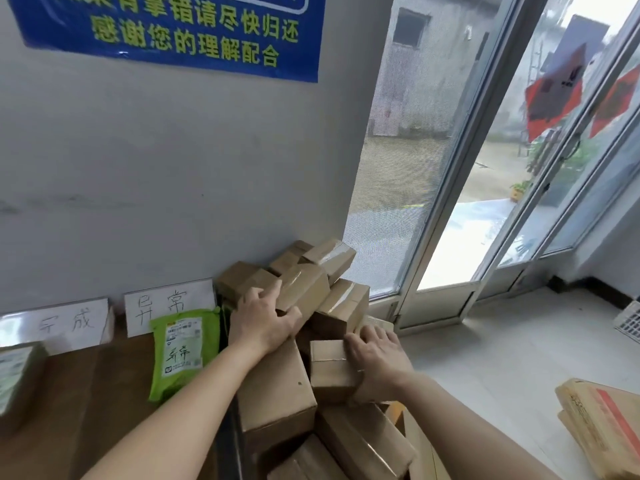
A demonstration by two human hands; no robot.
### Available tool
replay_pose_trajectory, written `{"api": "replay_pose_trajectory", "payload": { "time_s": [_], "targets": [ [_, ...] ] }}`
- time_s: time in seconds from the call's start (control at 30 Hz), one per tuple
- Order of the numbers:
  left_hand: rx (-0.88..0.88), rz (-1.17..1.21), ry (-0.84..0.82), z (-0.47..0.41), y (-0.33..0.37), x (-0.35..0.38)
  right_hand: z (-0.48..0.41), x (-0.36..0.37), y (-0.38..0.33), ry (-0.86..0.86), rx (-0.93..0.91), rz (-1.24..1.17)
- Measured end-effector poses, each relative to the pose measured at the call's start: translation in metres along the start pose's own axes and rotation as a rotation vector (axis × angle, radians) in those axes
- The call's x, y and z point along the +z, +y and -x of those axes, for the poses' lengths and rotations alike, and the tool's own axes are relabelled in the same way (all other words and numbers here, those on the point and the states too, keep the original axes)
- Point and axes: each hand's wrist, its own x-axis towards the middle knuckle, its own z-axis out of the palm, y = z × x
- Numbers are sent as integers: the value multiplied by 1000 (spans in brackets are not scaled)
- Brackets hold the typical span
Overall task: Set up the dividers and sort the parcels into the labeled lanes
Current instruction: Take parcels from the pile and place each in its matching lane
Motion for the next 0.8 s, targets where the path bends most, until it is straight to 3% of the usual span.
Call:
{"api": "replay_pose_trajectory", "payload": {
  "time_s": [0.17, 0.23, 0.3, 0.37, 0.43, 0.5, 0.7, 0.8],
  "targets": [
    [-67, 598, 87, 27, 7, -11, 23, -8, 17, 78, 135, -371],
    [-141, 904, 78, 36, 11, -16, 34, -18, 19, 179, 222, -726],
    [-291, 1200, 7, 47, 14, -20, 42, -27, 17, 234, 238, -1245],
    [-365, 1419, -74, 61, 13, -21, 48, -37, 11, 151, 161, -1666],
    [-343, 1582, -111, 76, 12, -15, 52, -43, 2, 57, 111, -1885],
    [-327, 1664, -112, 93, 13, -11, 54, -41, -9, -1, 107, -2030],
    [-218, 1700, -49, 132, 11, -12, 67, -36, -33, 28, 80, -2156],
    [-143, 1580, 44, 148, 20, -21, 81, -40, -44, 5, -93, -2097]
  ]
}}
